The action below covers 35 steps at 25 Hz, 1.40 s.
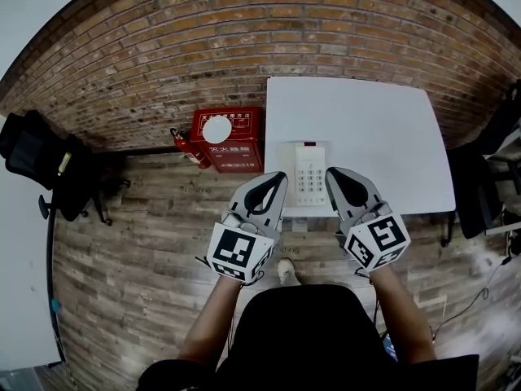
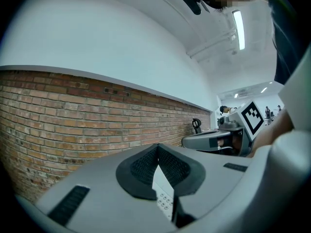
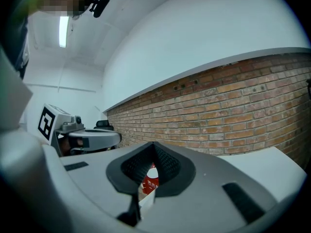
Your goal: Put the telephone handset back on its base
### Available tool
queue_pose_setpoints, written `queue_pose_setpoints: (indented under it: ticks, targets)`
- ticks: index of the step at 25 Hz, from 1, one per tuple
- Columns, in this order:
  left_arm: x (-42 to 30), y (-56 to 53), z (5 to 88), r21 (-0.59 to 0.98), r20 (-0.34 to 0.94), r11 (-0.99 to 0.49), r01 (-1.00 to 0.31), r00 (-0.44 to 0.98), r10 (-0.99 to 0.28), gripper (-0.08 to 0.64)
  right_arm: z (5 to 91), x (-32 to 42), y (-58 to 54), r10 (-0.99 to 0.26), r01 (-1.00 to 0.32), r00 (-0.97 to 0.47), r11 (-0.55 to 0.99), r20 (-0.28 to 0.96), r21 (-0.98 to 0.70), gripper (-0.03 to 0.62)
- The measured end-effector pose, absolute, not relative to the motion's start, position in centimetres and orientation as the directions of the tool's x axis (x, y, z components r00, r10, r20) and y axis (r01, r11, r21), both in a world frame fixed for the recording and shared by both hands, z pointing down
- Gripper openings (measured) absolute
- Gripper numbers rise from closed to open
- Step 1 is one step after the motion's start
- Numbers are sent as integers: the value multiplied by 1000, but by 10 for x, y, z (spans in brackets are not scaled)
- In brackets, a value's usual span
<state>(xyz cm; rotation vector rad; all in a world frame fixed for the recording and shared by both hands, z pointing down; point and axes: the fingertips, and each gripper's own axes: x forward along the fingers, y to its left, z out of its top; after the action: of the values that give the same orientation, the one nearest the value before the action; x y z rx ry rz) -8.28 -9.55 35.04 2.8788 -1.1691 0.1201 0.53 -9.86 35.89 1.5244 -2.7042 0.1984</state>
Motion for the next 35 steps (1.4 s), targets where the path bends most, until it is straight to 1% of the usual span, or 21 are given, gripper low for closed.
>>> queue_pose_setpoints:
  ticks: [11,17,35]
  targets:
    - [-48,-66,346,-1,89,-706,-708,703,-705,9,352,28,-67,-836,-838,-544,534,80,-114,12]
    - [-38,-53,345,14,84,-693,-721,691,-717,9,350,32,-51,-824,-824,-562,553,70,-122,12]
    - [-16,-13,343,-5,90,-658,-753,655,-750,9,346,56,-15,-803,-802,-594,585,52,-121,12]
